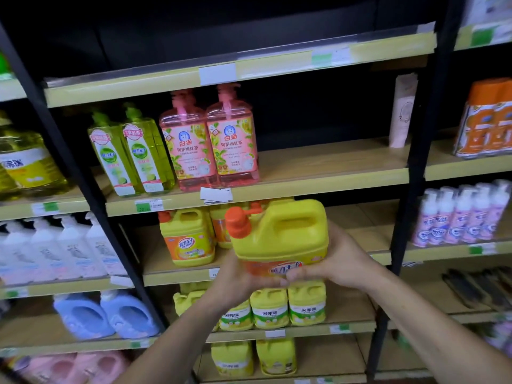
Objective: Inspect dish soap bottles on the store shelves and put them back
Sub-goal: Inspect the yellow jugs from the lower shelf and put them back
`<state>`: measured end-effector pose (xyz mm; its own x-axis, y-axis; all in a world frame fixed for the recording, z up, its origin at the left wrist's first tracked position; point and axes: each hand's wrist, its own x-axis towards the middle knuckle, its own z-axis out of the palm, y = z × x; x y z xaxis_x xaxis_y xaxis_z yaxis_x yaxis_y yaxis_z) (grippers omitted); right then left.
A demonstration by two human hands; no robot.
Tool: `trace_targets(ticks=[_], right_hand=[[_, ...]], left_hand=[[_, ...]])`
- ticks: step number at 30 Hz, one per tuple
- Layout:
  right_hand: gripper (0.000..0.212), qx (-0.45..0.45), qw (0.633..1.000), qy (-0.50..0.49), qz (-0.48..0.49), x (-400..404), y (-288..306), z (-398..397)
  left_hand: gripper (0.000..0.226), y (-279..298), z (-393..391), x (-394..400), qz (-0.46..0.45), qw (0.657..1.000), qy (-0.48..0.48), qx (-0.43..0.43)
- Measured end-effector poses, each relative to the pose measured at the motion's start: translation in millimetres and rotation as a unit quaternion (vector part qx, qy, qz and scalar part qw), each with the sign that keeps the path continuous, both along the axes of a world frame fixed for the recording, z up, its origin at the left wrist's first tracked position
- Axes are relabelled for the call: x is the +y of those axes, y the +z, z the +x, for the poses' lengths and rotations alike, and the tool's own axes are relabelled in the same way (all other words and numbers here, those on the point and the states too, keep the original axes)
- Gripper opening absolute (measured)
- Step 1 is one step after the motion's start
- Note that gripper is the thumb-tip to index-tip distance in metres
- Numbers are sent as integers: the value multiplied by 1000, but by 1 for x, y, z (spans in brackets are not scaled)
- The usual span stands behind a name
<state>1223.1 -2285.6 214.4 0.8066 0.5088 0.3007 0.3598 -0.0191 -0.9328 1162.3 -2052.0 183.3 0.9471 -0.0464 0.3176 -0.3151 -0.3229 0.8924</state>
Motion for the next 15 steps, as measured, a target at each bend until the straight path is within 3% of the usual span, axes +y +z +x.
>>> trace_targets(ticks=[3, 5, 8, 10, 15], right_hand=[[62, -105, 994, -12, 15, 1, 1, -3], [69, -186, 980, -72, 15, 0, 1, -10], [73, -269, 956, -120, 14, -2, -1, -12], [68, -280, 951, -127, 19, -3, -1, -10], [69, -266, 954, -133, 30, -5, 4, -11]], left_hand=[[53, -1, 13, 5, 25, 996, 42, -70], [49, -1, 17, 10, 48, 988, 89, -118], [62, 7, 23, 13, 55, 972, 107, -204], [56, 15, 25, 11, 52, 966, 97, -235], [64, 35, 17, 3, 69, 951, 82, -289]])
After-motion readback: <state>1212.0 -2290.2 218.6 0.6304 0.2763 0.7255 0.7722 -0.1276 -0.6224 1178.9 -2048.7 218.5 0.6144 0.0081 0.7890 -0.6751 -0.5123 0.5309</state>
